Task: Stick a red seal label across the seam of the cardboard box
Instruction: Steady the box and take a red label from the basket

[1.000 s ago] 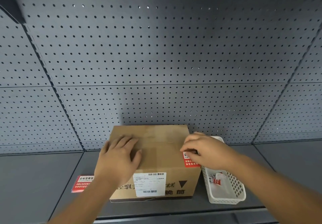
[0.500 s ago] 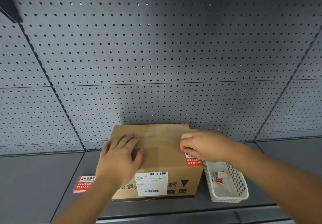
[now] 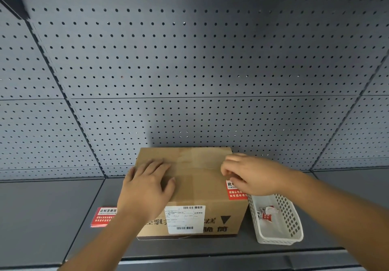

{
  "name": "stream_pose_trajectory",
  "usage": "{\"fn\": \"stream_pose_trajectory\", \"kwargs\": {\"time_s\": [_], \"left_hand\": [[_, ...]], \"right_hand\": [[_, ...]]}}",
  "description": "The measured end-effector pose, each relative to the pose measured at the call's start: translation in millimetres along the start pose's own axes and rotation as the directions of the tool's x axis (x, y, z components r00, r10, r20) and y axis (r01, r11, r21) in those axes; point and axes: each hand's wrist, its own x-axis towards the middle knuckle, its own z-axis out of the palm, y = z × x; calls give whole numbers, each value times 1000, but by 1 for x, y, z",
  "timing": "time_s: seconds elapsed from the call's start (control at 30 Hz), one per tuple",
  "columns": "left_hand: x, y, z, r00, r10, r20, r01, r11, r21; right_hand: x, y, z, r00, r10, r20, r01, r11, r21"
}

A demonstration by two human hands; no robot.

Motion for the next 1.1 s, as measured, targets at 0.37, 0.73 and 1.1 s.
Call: {"fn": "stream_pose_trajectory", "kwargs": {"time_s": [0.37, 0.73, 1.1], "left_hand": [[0, -2, 1, 1000, -6, 3, 6, 1000, -1], [0, -1, 1, 1000, -5, 10, 5, 1000, 6], [1, 0, 1, 1000, -6, 1, 6, 1000, 0]], "right_hand": [[-7, 3, -2, 999, -42, -20, 42, 998, 49], [2, 5, 1, 992, -126, -22, 123, 989, -80], [-1, 3, 10, 983, -169, -70, 152, 967, -207]]}}
